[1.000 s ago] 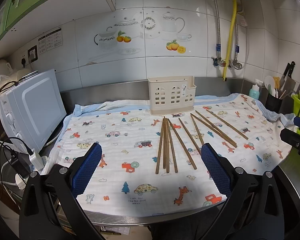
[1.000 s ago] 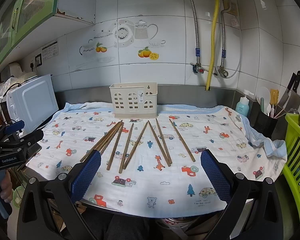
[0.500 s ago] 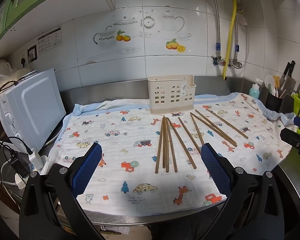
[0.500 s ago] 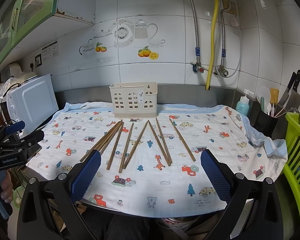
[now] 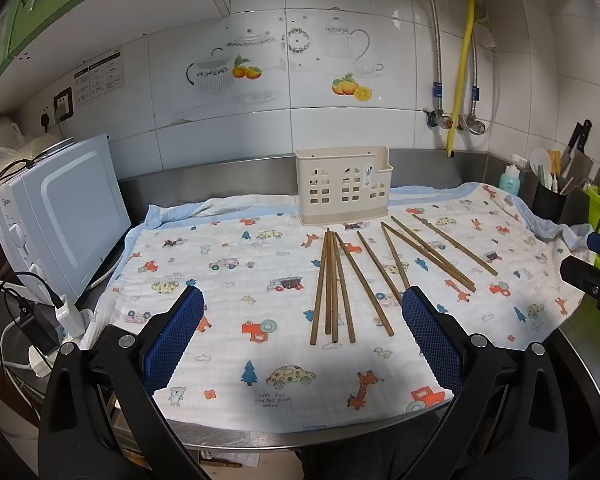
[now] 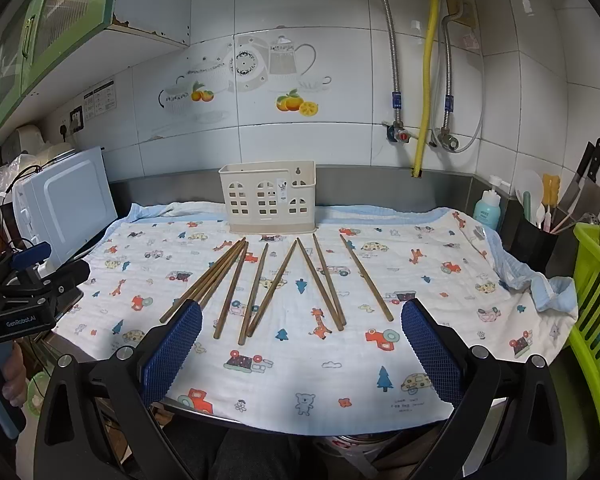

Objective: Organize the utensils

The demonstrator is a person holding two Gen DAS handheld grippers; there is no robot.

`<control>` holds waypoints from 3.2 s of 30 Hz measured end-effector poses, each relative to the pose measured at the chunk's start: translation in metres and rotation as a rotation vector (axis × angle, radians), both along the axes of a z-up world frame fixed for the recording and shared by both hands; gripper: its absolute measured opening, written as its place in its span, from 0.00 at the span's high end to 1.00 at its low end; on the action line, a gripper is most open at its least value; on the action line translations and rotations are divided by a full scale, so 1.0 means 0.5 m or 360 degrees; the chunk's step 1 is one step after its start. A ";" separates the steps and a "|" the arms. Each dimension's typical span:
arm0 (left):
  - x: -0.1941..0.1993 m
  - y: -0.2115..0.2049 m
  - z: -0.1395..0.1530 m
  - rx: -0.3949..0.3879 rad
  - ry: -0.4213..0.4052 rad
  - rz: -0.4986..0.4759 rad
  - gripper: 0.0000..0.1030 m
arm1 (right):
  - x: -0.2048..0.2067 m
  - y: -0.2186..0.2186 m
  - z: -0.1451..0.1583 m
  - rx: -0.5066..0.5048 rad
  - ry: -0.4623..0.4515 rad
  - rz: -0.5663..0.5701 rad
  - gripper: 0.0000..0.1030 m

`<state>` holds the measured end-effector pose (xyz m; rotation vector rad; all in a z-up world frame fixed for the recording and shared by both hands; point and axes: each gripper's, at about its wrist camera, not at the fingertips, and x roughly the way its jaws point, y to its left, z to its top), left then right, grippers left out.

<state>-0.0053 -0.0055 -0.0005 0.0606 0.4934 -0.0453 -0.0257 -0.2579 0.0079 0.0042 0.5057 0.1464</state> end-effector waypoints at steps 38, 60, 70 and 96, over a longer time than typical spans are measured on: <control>0.092 -0.008 -0.031 0.0006 0.0131 0.0002 0.05 | 0.086 0.000 -0.042 0.0004 0.0104 0.0028 0.06; 0.203 0.006 -0.101 -0.0035 0.0322 0.0043 0.05 | 0.174 -0.033 -0.092 0.0012 0.0167 0.0071 0.06; 0.236 0.003 -0.138 -0.0022 0.0376 0.0020 0.05 | 0.212 -0.069 -0.130 0.0017 0.0216 0.0075 0.06; 0.319 0.037 -0.210 -0.0163 0.0541 0.0004 0.28 | 0.372 -0.131 -0.224 -0.0008 0.0457 0.0094 0.37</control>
